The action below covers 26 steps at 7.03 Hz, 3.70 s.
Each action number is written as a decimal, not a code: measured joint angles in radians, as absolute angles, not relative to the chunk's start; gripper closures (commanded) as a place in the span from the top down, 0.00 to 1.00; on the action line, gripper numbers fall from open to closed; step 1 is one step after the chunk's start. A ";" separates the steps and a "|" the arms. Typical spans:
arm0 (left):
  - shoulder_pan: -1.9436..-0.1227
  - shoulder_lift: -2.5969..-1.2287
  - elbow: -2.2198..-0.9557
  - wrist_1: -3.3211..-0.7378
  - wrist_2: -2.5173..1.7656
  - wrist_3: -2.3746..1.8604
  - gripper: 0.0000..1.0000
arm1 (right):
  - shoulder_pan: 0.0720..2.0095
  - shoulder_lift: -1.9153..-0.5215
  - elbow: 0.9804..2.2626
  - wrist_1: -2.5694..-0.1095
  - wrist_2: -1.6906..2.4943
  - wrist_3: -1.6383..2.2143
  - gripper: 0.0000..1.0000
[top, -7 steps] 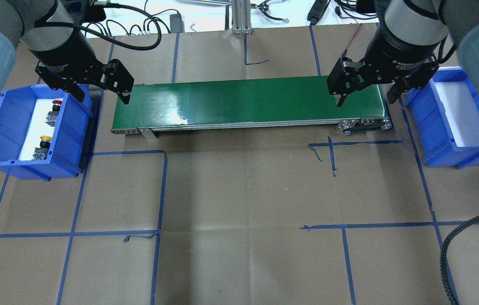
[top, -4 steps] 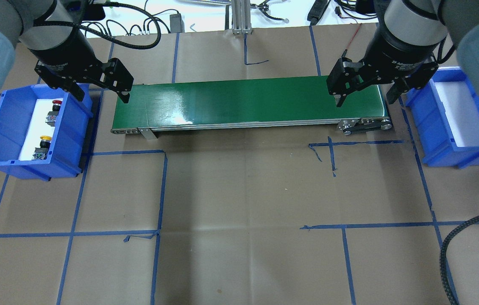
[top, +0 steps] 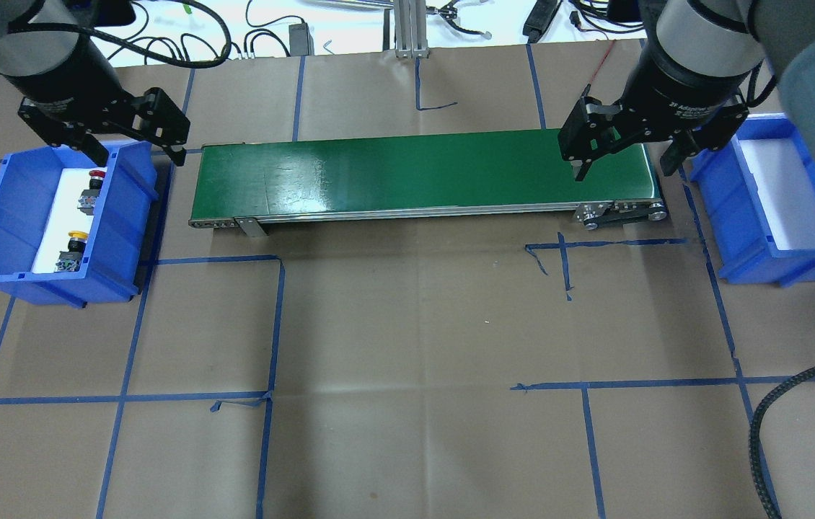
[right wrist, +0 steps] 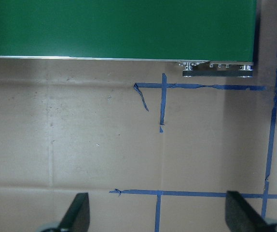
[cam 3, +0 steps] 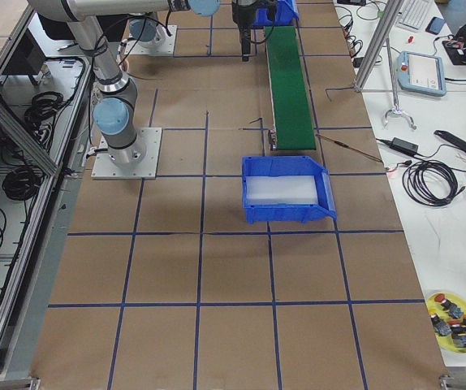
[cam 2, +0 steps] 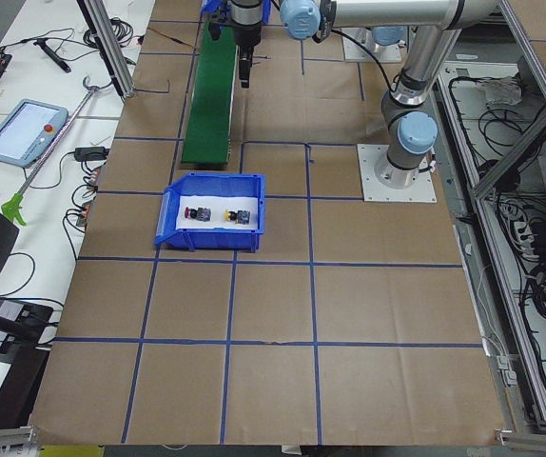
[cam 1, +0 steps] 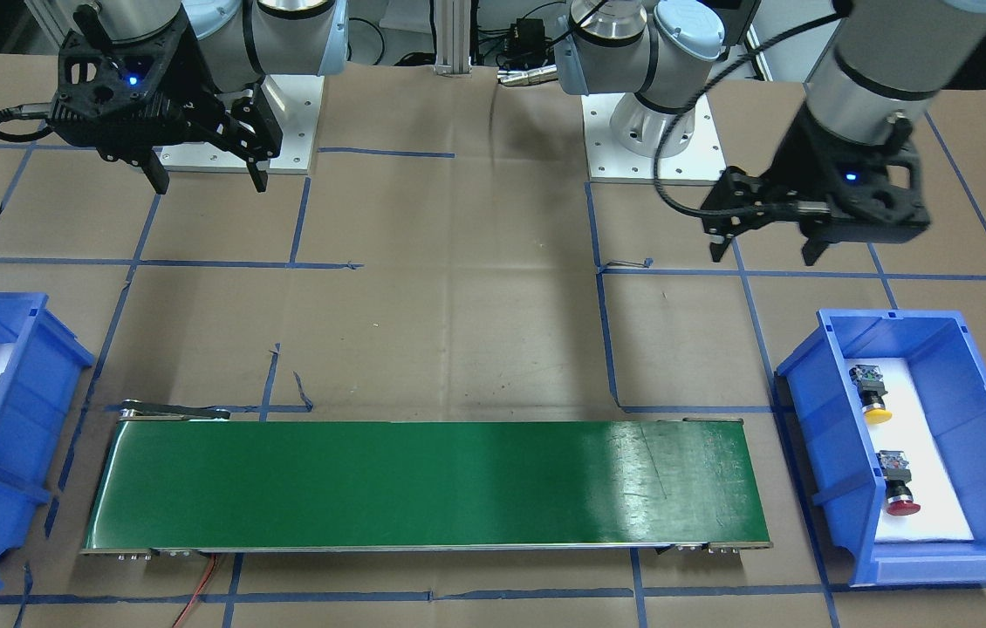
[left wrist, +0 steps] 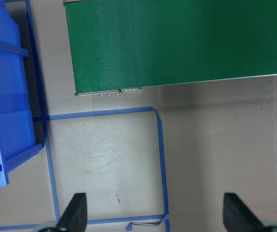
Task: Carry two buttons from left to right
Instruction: 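Move the left gripper over the blue bin near the left arm, then lower the left gripper into the bin and grasp the yellow button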
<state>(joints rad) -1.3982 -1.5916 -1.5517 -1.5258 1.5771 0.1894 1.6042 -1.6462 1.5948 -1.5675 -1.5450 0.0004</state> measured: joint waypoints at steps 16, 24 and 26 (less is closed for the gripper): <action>-0.955 -1.804 -1.716 -1.162 1.568 0.697 0.99 | 1.607 -1.647 1.596 -1.566 -1.547 0.004 1.00; -0.957 -1.932 -1.869 -0.894 1.568 0.701 0.99 | 1.608 -1.646 1.596 -1.568 -1.543 0.006 1.00; -0.957 -1.948 -1.873 -0.888 1.569 0.701 0.98 | 1.608 -1.646 1.596 -1.568 -1.541 0.006 1.00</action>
<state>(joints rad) -0.9572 -1.9482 -1.8726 -0.8877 1.5691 0.7010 1.6076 -1.6460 1.5963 -1.5677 -1.5409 0.0061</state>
